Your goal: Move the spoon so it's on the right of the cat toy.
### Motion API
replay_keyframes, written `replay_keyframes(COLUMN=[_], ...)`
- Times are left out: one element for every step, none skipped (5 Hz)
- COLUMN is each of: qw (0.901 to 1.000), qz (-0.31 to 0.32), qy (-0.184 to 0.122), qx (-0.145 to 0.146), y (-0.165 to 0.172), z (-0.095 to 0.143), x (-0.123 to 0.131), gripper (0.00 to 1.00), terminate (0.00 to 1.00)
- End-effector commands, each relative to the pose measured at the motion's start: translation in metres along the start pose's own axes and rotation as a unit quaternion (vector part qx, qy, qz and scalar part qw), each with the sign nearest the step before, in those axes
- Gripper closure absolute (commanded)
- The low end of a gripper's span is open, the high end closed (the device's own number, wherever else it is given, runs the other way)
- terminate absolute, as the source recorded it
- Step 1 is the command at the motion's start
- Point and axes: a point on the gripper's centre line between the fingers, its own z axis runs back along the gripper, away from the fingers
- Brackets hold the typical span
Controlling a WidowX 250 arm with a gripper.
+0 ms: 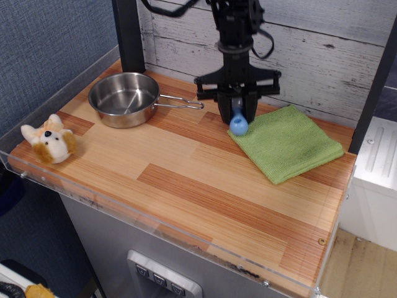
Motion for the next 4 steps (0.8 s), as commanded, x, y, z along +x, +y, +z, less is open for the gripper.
replay_keyframes(qw=[0.9976,0.9969,0.9967,0.9971], qz=[-0.011,-0.013,-0.024,-0.020], qy=[-0.053,-0.068,-0.078,-0.071], qx=[-0.044,-0.036,0.000,0.019], y=[0.006,0.032,0.079,0.118], z=[0.084,0.110,0.124,0.124], x=[-0.002,-0.019,-0.038,-0.053], gripper=[1.00,1.00,1.00,1.00], terminate=[0.00,0.00,0.00,0.00])
